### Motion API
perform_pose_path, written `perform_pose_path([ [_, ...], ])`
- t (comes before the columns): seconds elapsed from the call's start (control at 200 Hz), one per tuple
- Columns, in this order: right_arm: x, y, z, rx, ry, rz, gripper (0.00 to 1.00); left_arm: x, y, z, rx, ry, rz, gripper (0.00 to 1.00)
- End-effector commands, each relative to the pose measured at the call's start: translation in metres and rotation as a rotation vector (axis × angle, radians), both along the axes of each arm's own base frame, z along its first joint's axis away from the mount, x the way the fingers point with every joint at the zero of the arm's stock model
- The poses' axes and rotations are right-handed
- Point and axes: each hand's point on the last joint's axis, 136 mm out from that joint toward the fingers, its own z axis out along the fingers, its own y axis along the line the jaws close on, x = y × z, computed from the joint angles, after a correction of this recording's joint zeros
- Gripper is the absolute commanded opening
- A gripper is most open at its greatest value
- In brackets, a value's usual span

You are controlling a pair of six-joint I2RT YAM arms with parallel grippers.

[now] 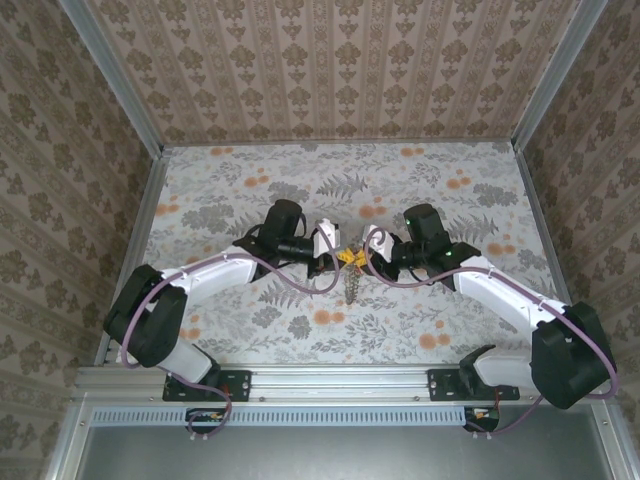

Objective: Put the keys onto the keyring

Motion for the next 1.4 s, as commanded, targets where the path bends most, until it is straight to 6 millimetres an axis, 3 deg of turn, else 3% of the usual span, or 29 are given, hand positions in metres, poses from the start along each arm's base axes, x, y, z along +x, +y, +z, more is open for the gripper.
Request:
perform_pose_path([
  [0.0, 0.0, 0.006, 0.007, 0.066, 0.003, 0.012, 0.17, -0.005, -0.005, 0.036, -0.136, -0.038, -0.051, 0.0],
  [0.14, 0.001, 0.008, 0.004, 0.089, 0.025, 0.013, 0.11, -0.006, -0.005, 0.038, -0.164, -0.028, -0.057, 0.0],
  [0.28, 0.0, 0.011, 0.001, 0.132, 0.05, 0.011, 0.12, -0.003, -0.005, 0.042, -0.224, -0.01, -0.042, 0.0],
  [0.555, 0.001, 0.012, 0.016, 0.208, 0.033, -0.01, 0.03, 0.001, -0.005, 0.039, -0.259, 0.016, -0.017, 0.0],
  [0.605, 0.002, 0.01, 0.018, 0.195, 0.019, -0.016, 0.06, 0.001, -0.004, 0.038, -0.25, 0.014, -0.017, 0.0],
  [0.675, 0.004, 0.005, 0.019, 0.164, -0.006, -0.039, 0.17, 0.001, -0.001, 0.035, -0.235, 0.01, -0.008, 0.0],
  [0.845, 0.002, -0.009, 0.017, 0.045, -0.049, -0.066, 0.21, 0.003, 0.004, 0.034, -0.207, -0.01, 0.017, 0.0],
  [1.045, -0.01, -0.009, 0.029, 0.054, -0.051, -0.022, 0.19, 0.002, 0.005, 0.034, -0.195, -0.017, 0.017, 0.0],
  [1.395, -0.003, 0.004, 0.051, 0.149, -0.07, -0.003, 0.18, 0.001, 0.003, 0.038, -0.197, -0.018, 0.001, 0.0],
])
